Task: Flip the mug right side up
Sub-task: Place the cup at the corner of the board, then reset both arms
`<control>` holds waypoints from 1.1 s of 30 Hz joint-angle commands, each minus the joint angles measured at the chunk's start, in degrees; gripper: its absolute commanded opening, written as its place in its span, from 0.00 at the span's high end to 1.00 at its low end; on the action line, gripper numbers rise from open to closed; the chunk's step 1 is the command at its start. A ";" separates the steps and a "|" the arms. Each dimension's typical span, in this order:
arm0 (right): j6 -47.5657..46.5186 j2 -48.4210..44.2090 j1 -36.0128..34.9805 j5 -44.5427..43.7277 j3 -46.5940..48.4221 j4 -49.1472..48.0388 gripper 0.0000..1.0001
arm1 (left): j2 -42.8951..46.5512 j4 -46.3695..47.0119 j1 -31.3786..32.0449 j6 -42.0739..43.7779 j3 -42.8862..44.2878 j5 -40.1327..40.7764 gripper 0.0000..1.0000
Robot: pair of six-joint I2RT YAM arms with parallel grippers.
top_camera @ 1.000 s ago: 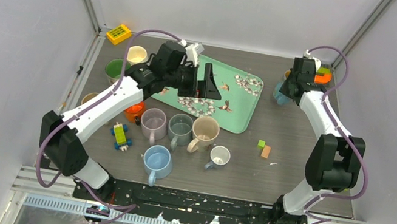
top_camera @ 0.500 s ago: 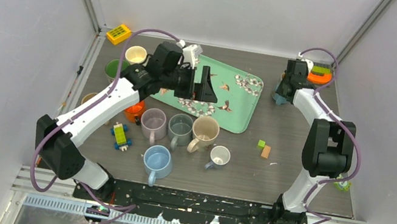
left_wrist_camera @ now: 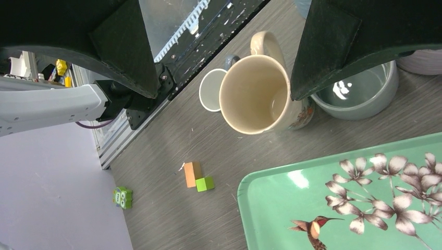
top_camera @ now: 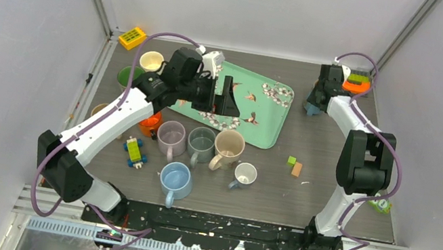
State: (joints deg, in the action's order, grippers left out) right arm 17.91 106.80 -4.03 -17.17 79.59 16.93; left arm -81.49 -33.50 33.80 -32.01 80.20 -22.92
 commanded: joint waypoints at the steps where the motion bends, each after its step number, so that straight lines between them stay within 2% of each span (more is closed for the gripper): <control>1: 3.71 -0.69 0.06 0.04 3.34 0.85 0.61 | 2.26 -0.85 0.34 2.18 -0.04 0.19 0.00; 6: 5.39 -1.64 0.15 0.71 3.67 2.93 0.39 | 2.51 -0.88 0.34 2.21 -0.34 0.04 0.00; 12: 6.97 -3.75 0.06 1.83 5.11 6.16 0.22 | 2.80 -0.90 0.32 1.87 -1.04 -0.07 0.00; 19: 9.62 -11.39 0.02 5.19 2.64 9.26 0.05 | 3.80 -1.39 0.39 2.34 -0.73 0.73 0.00; 22: 11.12 -16.18 -0.01 8.50 0.23 8.97 0.00 | 4.79 -1.44 0.34 3.14 -0.84 2.32 0.00; 33: 15.35 -37.35 -3.48 20.47 -9.41 4.50 0.00 | 9.46 -1.82 0.30 5.04 -0.86 10.59 0.00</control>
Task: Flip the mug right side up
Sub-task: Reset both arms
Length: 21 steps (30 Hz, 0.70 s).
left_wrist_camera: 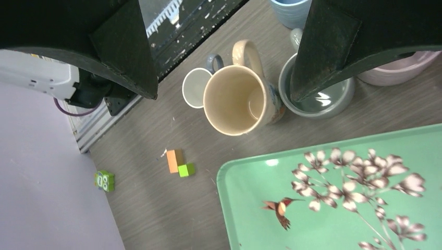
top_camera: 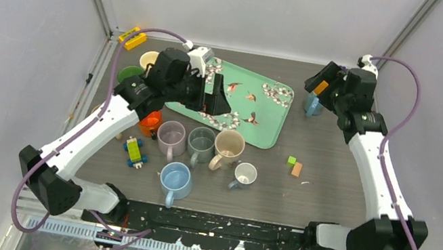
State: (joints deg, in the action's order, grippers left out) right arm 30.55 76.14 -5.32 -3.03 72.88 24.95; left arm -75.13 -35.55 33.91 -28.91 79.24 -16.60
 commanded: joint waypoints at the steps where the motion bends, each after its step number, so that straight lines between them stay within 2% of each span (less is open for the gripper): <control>1: 2.96 -8.44 -3.16 6.79 -3.51 -4.16 0.00 | 3.67 0.47 0.18 1.96 -0.27 4.97 0.00; 10: 4.19 -18.53 -12.62 8.25 -6.77 -6.40 0.00 | 8.01 1.93 0.18 1.20 -3.51 10.04 0.00; 13: 4.12 -19.39 -13.65 10.63 -6.77 -6.67 0.00 | 9.10 1.94 0.17 0.56 -4.42 12.15 0.00; 21: 1.71 -20.85 -13.73 9.37 -5.52 -6.12 0.00 | 12.17 -0.05 0.19 -0.02 -5.61 16.20 0.00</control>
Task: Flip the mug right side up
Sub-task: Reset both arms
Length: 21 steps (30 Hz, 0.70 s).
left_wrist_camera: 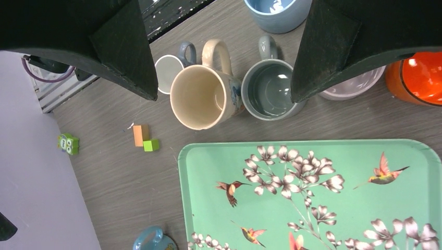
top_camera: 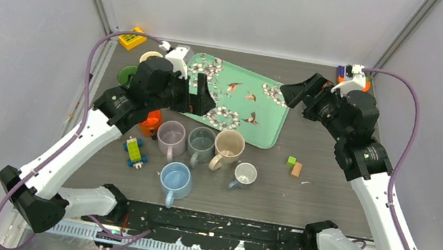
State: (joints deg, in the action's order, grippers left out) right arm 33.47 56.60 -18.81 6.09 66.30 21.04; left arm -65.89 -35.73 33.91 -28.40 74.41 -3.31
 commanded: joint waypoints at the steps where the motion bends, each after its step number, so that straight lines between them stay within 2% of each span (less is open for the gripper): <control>1: -1.22 -1.22 -0.24 0.20 1.10 -2.29 0.00 | 3.27 0.18 0.18 -0.51 -1.06 2.88 0.00; 21: -1.05 -0.51 -0.22 -1.74 2.31 -0.92 0.00 | 3.94 -0.14 0.19 1.77 -0.80 4.06 0.00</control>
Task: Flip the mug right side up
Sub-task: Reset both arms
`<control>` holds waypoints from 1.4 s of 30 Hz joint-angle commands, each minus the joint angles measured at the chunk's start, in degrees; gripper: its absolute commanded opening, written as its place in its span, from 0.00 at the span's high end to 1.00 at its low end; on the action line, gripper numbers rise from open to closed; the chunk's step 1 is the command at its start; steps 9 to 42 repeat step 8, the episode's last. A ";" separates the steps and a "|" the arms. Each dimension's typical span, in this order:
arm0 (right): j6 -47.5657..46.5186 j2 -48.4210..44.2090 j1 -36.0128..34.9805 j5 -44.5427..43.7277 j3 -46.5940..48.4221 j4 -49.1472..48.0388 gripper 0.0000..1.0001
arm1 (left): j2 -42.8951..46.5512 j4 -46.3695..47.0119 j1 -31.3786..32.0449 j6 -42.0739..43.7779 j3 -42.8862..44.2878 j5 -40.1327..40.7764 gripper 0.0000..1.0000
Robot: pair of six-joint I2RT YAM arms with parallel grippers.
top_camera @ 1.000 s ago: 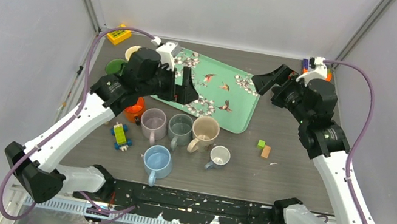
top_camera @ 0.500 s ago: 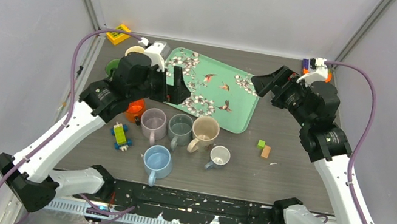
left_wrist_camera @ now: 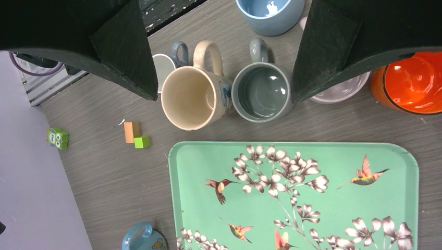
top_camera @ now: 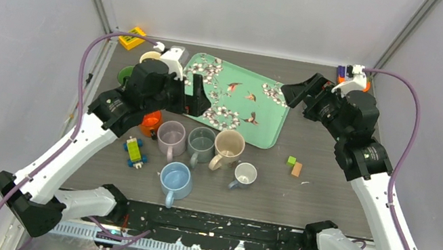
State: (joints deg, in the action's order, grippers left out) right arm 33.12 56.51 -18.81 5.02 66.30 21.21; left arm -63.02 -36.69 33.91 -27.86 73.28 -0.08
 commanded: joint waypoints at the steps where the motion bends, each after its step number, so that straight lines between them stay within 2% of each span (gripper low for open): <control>1: -0.73 -0.37 -0.21 -0.67 2.46 -0.99 0.00 | 1.13 0.82 0.19 1.30 0.31 0.79 0.00; 42: -0.80 -0.14 -0.22 -1.10 2.41 -0.98 0.00 | 0.91 0.61 0.18 1.73 0.47 0.78 0.00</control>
